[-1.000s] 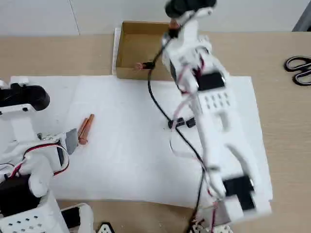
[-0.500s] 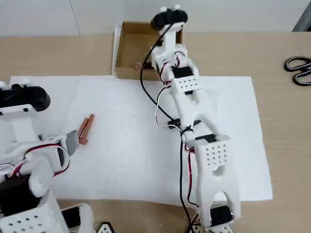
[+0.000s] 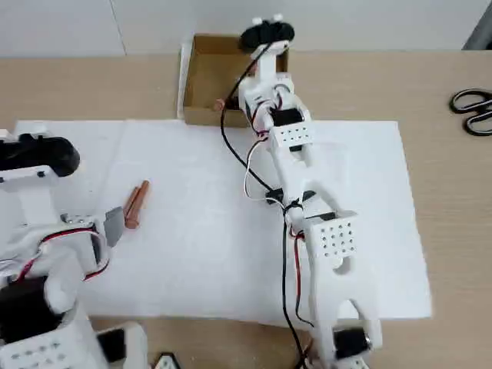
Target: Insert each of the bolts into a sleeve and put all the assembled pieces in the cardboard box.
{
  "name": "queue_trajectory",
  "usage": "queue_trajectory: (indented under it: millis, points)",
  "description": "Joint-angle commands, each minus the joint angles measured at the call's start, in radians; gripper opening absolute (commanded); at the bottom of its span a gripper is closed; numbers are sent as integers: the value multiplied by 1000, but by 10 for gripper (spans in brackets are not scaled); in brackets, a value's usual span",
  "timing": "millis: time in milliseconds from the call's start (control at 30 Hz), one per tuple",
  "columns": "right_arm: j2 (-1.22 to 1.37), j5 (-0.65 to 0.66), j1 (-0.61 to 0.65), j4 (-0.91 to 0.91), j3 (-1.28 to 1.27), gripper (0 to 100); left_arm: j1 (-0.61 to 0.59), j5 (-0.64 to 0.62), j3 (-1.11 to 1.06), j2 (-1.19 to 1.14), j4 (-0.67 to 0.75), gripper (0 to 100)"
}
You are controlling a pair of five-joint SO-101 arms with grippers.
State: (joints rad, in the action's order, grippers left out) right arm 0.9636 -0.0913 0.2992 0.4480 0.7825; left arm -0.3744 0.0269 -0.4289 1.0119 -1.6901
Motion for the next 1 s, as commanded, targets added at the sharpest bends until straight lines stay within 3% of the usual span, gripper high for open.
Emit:
queue_trajectory:
  millis: [0, 133, 433, 733, 967]
  points:
    - [-35, 12, -8, -21, 69, 194, -5, 5, 27, 12, 0, 269]
    - [-35, 12, -8, 104, 209, 194, -5, 3, 27, 12, 21, 269]
    - [-27, 12, -5, 771, 902, 194, -8, 3, 28, 14, 17, 269]
    - [-265, 12, -51, 1214, 901, 194, -5, 3, 28, 14, 21, 269]
    - [-495, 12, -119, 1234, 832, 194, -5, 3, 28, 14, 18, 269]
